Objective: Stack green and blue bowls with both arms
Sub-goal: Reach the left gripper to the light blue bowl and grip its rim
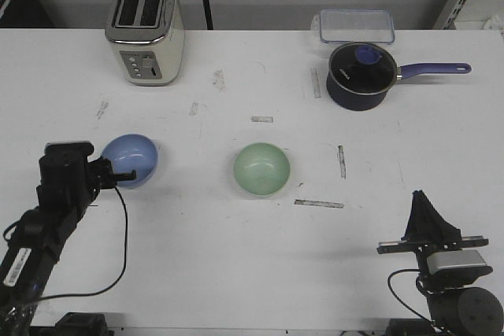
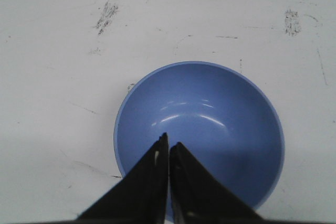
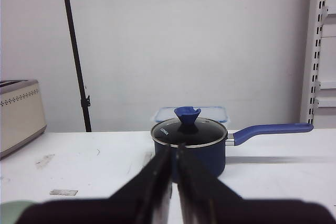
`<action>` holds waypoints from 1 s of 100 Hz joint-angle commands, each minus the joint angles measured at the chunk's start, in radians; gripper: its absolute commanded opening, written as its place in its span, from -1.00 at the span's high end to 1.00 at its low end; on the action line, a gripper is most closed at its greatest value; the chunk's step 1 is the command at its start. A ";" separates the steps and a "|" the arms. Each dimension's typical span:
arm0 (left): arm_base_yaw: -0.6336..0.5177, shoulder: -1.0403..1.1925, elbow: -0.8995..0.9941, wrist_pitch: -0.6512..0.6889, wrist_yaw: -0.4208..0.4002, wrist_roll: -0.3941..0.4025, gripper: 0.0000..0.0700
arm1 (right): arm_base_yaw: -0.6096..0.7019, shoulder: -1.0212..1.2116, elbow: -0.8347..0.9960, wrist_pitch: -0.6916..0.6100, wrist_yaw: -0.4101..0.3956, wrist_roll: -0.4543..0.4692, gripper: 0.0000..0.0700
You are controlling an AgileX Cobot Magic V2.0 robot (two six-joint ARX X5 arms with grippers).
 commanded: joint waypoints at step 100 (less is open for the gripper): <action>0.300 0.516 0.389 -0.413 0.300 -0.179 -0.19 | 0.001 -0.002 -0.003 0.008 0.000 0.010 0.98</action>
